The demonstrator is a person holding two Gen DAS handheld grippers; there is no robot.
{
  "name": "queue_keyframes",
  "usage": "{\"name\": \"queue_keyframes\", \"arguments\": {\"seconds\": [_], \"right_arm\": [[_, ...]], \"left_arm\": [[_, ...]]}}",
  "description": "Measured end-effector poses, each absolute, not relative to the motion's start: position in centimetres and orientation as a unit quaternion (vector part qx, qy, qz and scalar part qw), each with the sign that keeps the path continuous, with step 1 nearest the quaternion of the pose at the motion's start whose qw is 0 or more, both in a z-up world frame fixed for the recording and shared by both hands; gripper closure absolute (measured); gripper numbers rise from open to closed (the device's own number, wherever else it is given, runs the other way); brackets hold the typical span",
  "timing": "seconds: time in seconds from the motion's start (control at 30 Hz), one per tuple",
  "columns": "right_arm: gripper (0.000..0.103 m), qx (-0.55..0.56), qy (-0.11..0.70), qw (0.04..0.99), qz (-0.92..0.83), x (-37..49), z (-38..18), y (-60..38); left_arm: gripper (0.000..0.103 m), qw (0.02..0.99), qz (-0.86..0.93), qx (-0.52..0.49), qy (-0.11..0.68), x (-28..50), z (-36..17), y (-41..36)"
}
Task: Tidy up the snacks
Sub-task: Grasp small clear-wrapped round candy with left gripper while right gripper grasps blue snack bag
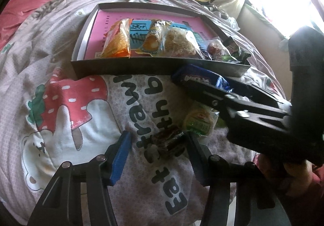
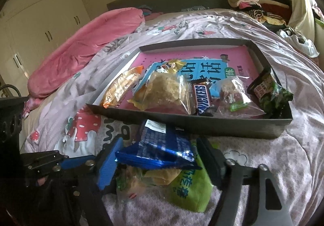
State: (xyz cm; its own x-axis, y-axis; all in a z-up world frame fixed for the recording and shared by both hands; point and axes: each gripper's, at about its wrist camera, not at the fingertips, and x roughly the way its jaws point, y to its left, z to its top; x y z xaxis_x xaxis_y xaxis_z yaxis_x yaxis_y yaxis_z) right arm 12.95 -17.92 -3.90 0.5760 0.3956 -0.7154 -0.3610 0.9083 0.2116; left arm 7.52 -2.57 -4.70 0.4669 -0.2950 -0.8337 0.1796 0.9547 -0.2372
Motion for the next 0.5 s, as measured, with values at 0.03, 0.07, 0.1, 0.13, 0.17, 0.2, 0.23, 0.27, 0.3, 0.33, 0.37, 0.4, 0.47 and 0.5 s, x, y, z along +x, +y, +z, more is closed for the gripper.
{"name": "queue_keyframes", "arguments": {"seconds": [0.03, 0.07, 0.1, 0.13, 0.17, 0.2, 0.23, 0.27, 0.3, 0.33, 0.37, 0.4, 0.47, 0.5], "right_arm": [[0.033, 0.021, 0.408, 0.888, 0.212, 12.96, -4.00, -17.90], [0.033, 0.022, 0.406, 0.888, 0.213, 12.94, -4.01, -17.90], [0.033, 0.023, 0.405, 0.889, 0.213, 12.95, -4.00, -17.92], [0.034, 0.024, 0.404, 0.889, 0.214, 12.99, -4.01, -17.95], [0.036, 0.023, 0.404, 0.889, 0.214, 13.09, -4.02, -17.97], [0.037, 0.021, 0.403, 0.890, 0.212, 13.12, -4.06, -18.00], [0.038, 0.021, 0.403, 0.890, 0.213, 13.07, -4.09, -18.03], [0.040, 0.023, 0.402, 0.889, 0.216, 13.02, -4.08, -18.12], [0.042, 0.025, 0.398, 0.891, 0.218, 12.93, -3.95, -18.27], [0.043, 0.025, 0.396, 0.892, 0.219, 12.86, -3.80, -18.35], [0.043, 0.025, 0.394, 0.892, 0.220, 12.83, -3.66, -18.41], [0.043, 0.025, 0.392, 0.893, 0.221, 12.74, -3.51, -18.50], [0.044, 0.028, 0.391, 0.892, 0.225, 12.60, -3.40, -18.69], [0.044, 0.030, 0.390, 0.892, 0.226, 12.55, -3.37, -18.78]], "left_arm": [[0.047, 0.855, -0.139, -0.057, 0.497, 7.54, -4.71, -2.61], [0.047, 0.855, -0.139, -0.058, 0.497, 7.55, -4.72, -2.62], [0.049, 0.855, -0.139, -0.059, 0.496, 7.55, -4.72, -2.62], [0.050, 0.855, -0.140, -0.060, 0.496, 7.58, -4.71, -2.68], [0.053, 0.855, -0.142, -0.060, 0.495, 7.61, -4.70, -2.77], [0.056, 0.855, -0.143, -0.060, 0.495, 7.61, -4.73, -2.83], [0.058, 0.855, -0.145, -0.061, 0.494, 7.60, -4.75, -2.97], [0.062, 0.854, -0.149, -0.060, 0.494, 7.61, -4.79, -3.17], [0.066, 0.854, -0.153, -0.059, 0.494, 7.58, -4.82, -3.29], [0.066, 0.854, -0.154, -0.059, 0.493, 7.56, -4.83, -3.42], [0.067, 0.855, -0.155, -0.056, 0.492, 7.51, -4.85, -3.55], [0.067, 0.855, -0.156, -0.055, 0.492, 7.47, -4.88, -3.61], [0.067, 0.854, -0.157, -0.057, 0.492, 7.47, -4.85, -3.52], [0.068, 0.854, -0.157, -0.058, 0.492, 7.47, -4.84, -3.48]]}}
